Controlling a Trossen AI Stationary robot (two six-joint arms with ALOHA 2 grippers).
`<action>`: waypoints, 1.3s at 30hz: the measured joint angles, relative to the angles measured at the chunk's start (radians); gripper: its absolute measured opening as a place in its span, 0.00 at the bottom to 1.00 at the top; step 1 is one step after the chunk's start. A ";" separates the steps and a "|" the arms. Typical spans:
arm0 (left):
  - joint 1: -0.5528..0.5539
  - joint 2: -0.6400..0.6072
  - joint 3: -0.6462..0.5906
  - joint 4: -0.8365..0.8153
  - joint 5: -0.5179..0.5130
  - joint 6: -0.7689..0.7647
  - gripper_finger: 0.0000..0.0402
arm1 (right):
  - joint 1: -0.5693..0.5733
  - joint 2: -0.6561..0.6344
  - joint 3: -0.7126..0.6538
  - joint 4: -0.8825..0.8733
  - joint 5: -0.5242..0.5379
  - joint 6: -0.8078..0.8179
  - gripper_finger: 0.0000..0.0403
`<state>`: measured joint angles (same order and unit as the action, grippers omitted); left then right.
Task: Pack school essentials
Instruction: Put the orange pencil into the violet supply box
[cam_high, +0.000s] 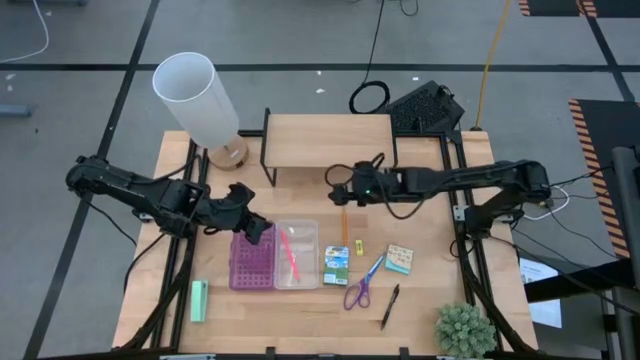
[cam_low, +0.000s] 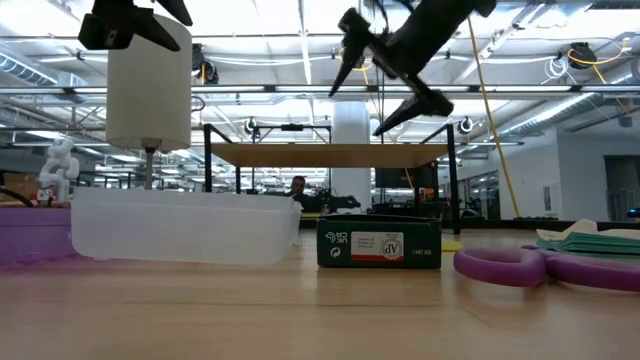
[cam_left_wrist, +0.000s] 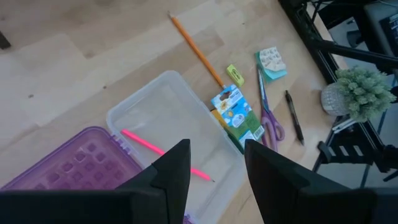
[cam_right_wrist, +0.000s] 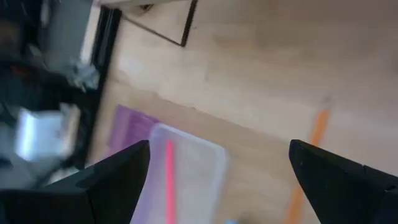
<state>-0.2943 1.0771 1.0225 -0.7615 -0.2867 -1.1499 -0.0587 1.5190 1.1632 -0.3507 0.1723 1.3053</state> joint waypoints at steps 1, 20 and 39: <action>0.001 0.000 0.000 0.000 -0.003 0.001 0.38 | 0.000 0.012 -0.009 0.038 -0.020 0.030 0.93; 0.000 0.001 0.000 0.001 -0.006 0.006 0.38 | 0.019 0.229 -0.059 0.023 -0.125 -0.003 0.93; 0.001 0.001 0.000 0.002 -0.017 0.031 0.38 | 0.035 0.269 -0.058 -0.125 -0.082 -0.124 0.93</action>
<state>-0.2932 1.0779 1.0225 -0.7594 -0.3042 -1.1184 -0.0235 1.7878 1.1049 -0.4759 0.0901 1.1811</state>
